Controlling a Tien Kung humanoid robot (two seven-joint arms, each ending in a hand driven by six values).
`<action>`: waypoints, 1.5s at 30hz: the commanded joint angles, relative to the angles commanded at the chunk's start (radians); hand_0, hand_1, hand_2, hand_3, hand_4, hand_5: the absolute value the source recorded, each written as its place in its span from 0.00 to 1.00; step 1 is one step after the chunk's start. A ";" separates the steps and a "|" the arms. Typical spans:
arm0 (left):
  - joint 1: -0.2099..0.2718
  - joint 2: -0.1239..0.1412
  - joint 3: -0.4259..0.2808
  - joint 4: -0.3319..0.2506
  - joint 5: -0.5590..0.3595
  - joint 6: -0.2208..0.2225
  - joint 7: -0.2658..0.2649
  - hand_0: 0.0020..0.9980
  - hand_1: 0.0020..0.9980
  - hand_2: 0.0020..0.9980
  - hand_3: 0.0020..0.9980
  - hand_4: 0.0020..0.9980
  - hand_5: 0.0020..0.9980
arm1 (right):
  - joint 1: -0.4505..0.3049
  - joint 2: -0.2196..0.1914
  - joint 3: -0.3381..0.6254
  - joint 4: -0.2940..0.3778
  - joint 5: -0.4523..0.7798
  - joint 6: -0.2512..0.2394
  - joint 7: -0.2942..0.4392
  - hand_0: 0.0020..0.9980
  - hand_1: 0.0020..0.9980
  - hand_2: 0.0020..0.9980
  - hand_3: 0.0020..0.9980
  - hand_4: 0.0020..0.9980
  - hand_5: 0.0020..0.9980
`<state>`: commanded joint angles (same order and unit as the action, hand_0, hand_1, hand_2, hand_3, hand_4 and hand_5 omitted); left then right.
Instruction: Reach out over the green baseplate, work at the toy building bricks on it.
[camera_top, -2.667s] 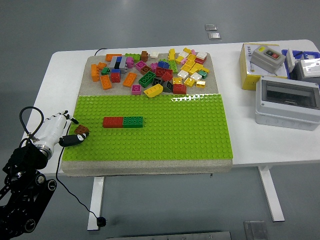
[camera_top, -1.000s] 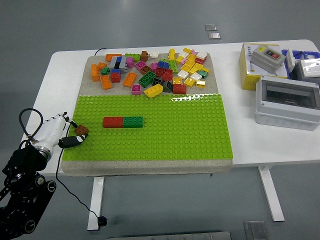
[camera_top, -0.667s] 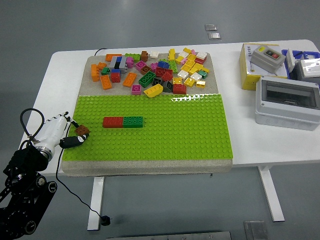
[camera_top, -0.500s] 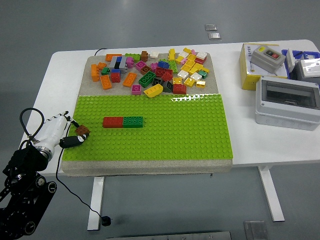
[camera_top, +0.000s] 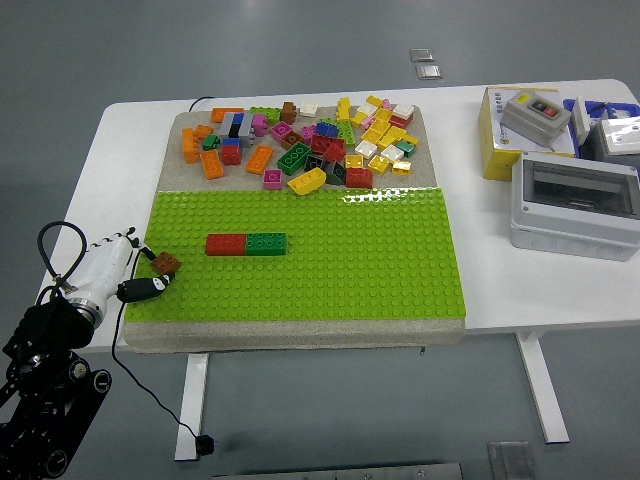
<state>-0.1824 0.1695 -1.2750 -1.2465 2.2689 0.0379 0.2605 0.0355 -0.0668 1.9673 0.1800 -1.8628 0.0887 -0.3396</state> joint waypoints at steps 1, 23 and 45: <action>0.000 0.000 0.001 0.001 0.000 0.005 0.000 1.00 1.00 1.00 0.56 0.78 0.40 | 0.000 0.000 0.000 0.000 0.000 0.000 0.000 0.70 0.62 0.62 0.70 0.33 0.90; 0.002 -0.003 0.012 0.024 0.000 0.049 -0.005 1.00 0.98 0.99 0.56 0.72 0.33 | 0.000 0.004 -0.003 0.000 0.012 -0.009 0.004 0.70 0.62 0.62 0.70 0.33 0.90; -0.038 0.027 0.069 -0.059 0.000 0.061 -0.008 1.00 0.96 0.97 0.56 0.67 0.27 | 0.004 -0.002 0.005 0.000 0.009 -0.007 0.008 0.70 0.62 0.62 0.70 0.33 0.90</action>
<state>-0.2204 0.1964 -1.2063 -1.3050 2.2689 0.0985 0.2521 0.0393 -0.0690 1.9726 0.1800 -1.8538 0.0819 -0.3314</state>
